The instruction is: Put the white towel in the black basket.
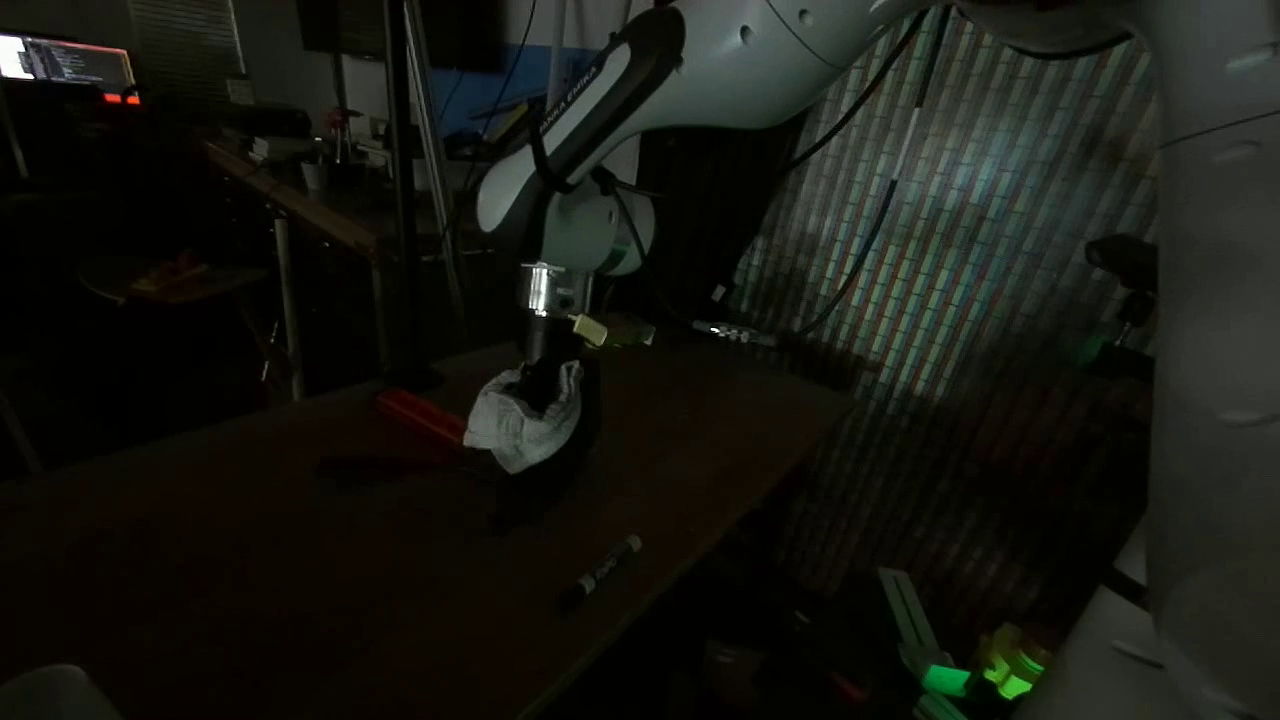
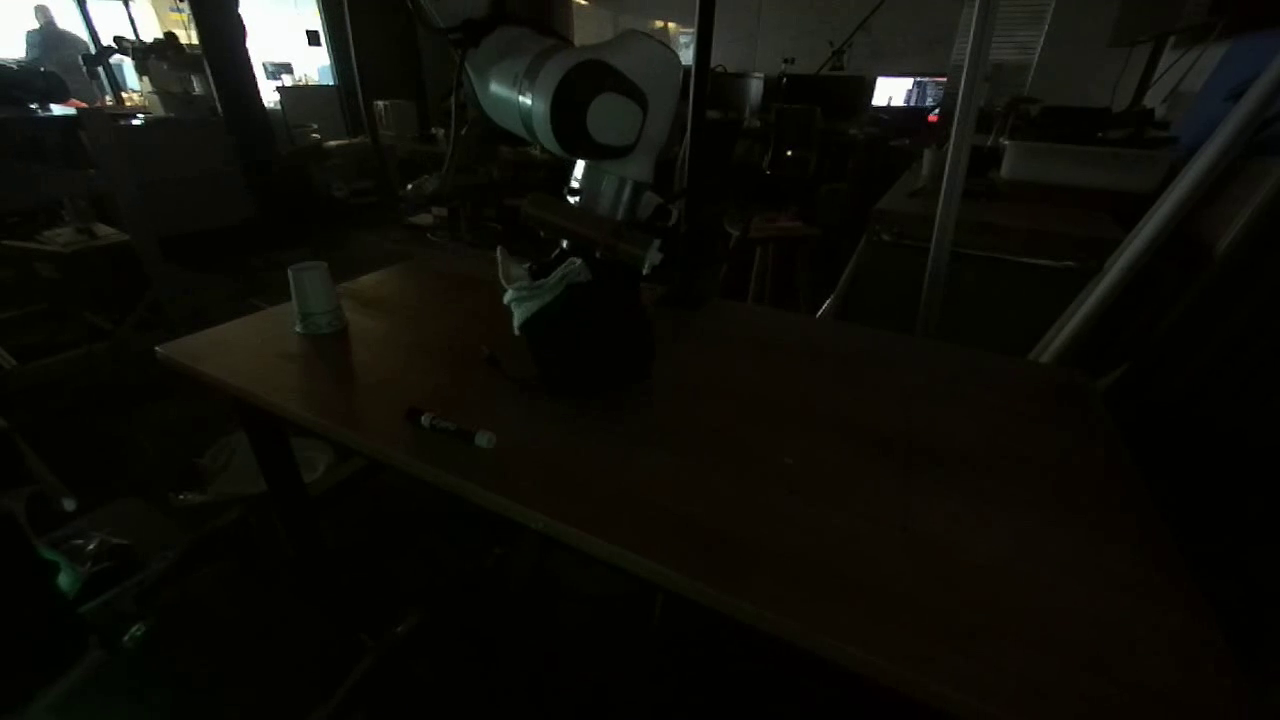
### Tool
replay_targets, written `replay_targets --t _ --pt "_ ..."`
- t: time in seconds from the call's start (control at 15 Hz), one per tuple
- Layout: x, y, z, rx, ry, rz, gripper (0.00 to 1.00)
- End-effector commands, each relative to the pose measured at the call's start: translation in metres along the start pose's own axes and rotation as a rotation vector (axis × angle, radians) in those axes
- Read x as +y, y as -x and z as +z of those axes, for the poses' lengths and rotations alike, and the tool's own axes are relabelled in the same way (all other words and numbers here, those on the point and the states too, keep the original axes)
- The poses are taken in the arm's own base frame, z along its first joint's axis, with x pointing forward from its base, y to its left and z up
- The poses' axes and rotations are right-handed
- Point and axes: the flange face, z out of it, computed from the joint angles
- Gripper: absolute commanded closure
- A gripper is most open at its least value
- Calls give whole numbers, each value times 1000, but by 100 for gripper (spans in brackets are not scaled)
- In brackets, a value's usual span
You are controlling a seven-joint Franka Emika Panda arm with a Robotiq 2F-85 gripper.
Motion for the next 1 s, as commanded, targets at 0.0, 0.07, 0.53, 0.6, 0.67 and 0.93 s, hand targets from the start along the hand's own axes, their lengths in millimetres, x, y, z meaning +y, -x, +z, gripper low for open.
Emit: replay_targets --t 0.0,0.07,0.53,0.6,0.67,0.93 --pt "-1 2 2 -17 -24 -40 97" --pt "0 4 -8 -9 -13 -40 97" --pt "1 24 -107 111 96 -43 53" --pt "-2 28 -125 131 117 -45 47" --pt "-6 31 -140 151 135 -48 40" --pt "-31 44 -183 196 193 -74 9"
